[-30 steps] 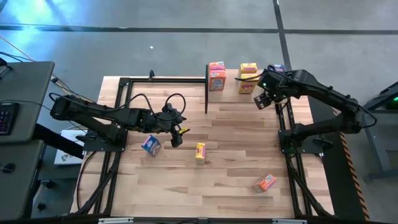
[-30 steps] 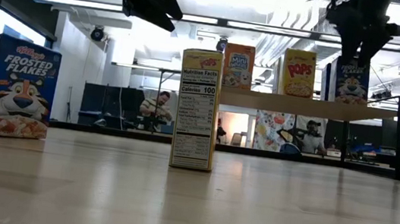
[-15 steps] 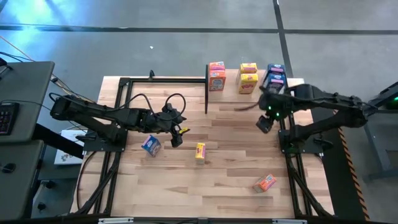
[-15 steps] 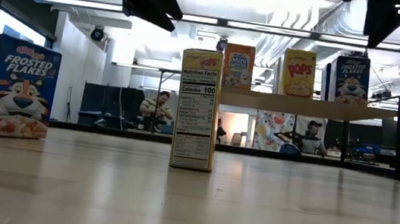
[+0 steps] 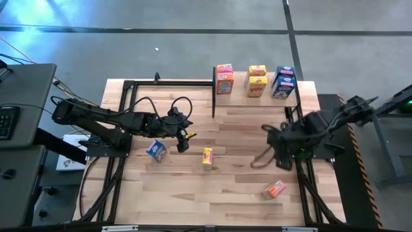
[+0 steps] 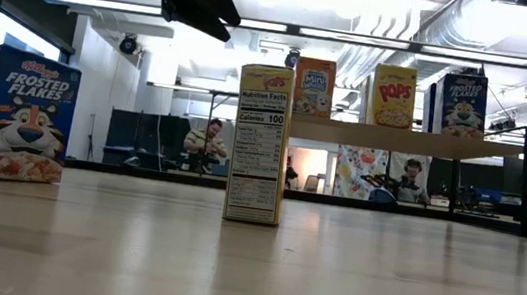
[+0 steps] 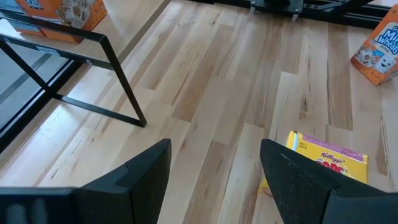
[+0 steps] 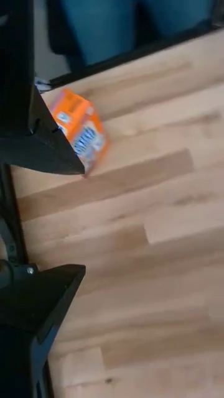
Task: Stack cereal on shelf
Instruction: Put the orange cereal box on the shelf aligned with the orange cereal boxes
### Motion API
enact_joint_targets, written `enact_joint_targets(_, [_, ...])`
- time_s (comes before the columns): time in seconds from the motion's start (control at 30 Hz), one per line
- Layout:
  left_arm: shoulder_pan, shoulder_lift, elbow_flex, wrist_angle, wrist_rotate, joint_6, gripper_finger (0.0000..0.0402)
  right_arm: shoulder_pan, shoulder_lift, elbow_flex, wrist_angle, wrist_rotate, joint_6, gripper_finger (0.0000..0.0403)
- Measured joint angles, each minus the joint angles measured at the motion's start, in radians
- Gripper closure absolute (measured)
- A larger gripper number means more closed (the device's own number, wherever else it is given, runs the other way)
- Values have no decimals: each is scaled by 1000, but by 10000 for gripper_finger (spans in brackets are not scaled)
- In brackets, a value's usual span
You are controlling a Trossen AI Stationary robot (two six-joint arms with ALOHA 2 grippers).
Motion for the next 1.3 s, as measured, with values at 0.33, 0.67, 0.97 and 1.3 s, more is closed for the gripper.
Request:
enact_joint_targets(0.33, [0,0,0,0,0,0,163,251,98,0,13,21,103,108])
enact_joint_targets(0.67, [0,0,0,0,0,0,163,426,226,0,96,23,77,105])
enact_joint_targets(0.97, [0,0,0,0,0,0,163,488,315,0,114,37,16,105])
enact_joint_targets(1.3, [0,0,0,0,0,0,163,498,414,0,139,36,-24,105])
